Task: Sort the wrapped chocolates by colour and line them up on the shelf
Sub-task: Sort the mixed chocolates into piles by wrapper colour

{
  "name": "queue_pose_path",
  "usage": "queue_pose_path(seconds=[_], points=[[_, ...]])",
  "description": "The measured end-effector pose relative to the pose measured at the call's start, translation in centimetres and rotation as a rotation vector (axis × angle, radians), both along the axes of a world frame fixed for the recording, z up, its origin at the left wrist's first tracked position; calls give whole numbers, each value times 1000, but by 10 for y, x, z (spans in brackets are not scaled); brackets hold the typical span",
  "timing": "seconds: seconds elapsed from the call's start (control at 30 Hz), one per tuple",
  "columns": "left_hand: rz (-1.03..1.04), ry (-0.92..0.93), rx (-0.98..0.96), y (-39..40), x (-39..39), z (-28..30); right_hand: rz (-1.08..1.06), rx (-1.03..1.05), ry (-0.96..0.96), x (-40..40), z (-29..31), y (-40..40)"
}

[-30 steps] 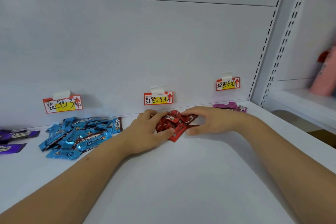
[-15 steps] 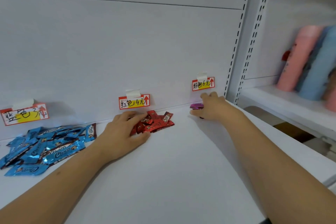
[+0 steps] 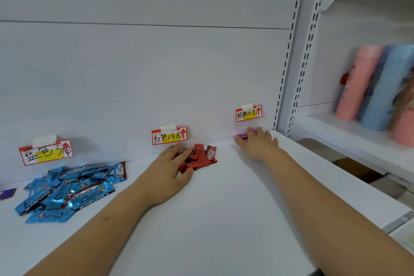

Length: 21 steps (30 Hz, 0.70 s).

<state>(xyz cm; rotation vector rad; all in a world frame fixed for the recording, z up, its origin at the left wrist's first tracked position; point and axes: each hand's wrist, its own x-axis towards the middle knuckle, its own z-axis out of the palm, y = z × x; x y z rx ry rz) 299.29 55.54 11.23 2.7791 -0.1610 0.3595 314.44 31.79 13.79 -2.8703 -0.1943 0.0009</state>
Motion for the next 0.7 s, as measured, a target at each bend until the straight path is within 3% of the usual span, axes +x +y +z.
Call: queue_pose_path(seconds=[0.2,0.57,0.7], points=[[49,-285,90,-12,-39,19,83,356,-331,-49,37,17],[308,-225,80,3,-222,50,756,622,-409,-205,84,126],[427,-233,51,39,-278,43,975,573,-361,-254,93,169]])
